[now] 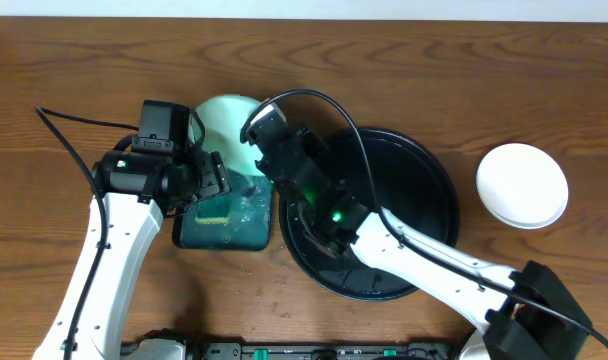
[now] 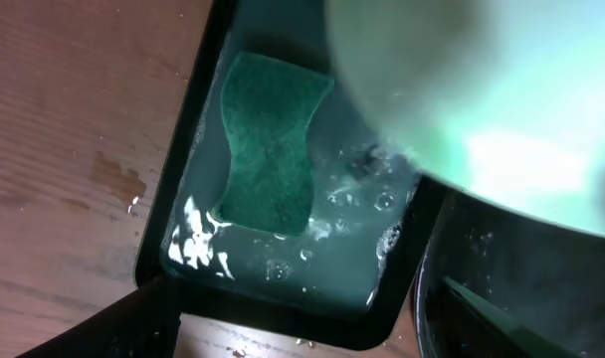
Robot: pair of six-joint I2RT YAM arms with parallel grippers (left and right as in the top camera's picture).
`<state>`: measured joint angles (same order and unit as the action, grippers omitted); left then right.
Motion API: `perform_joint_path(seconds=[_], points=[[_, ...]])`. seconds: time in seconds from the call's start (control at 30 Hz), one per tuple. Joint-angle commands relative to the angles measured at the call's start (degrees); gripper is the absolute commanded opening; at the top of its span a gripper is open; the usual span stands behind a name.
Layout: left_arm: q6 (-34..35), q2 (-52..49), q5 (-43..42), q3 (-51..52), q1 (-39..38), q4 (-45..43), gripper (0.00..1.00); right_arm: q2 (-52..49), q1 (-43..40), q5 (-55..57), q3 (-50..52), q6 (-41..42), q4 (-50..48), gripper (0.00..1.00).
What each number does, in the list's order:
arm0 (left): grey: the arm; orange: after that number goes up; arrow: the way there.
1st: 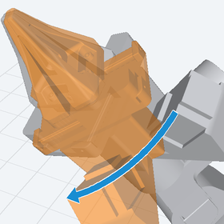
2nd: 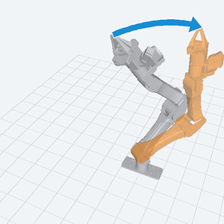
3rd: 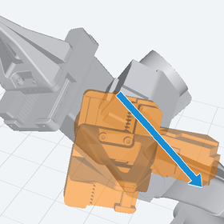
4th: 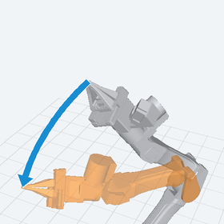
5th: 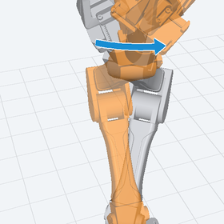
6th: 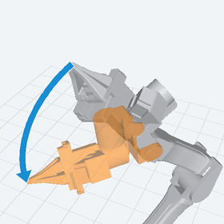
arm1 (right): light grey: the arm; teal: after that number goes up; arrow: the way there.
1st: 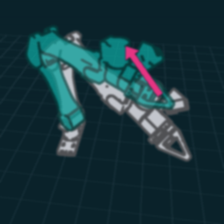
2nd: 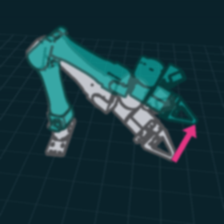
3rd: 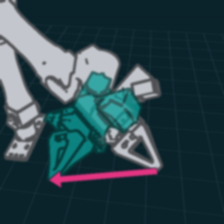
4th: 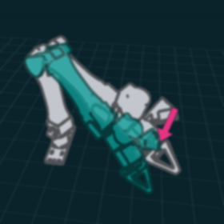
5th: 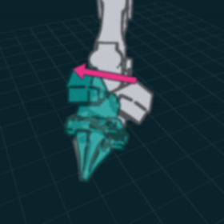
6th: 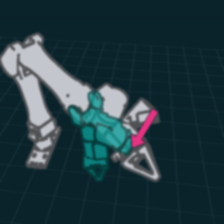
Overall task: Clean dirty plates on tray and stack at the side
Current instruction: 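Lift the pale green plate with the right gripper and tilt it over the water tray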
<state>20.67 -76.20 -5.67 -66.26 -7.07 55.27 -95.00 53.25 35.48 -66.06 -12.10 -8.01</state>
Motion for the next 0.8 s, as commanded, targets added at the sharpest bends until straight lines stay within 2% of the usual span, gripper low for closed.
perform_joint_path(seconds=[0.0,0.37,0.77], points=[[-0.7,0.2,0.1,-1.0,0.1,0.2,0.8,2.6,1.6,8.1,-0.9,-6.8,-3.4,0.01],[-0.7,0.2,0.1,-1.0,0.1,0.2,0.8,2.9,4.2,12.6,-0.9,-16.3,-11.1,0.01],[-0.7,0.2,0.1,-1.0,0.1,0.2,0.8,2.9,4.6,12.7,-0.9,-17.1,-11.9,0.01]])
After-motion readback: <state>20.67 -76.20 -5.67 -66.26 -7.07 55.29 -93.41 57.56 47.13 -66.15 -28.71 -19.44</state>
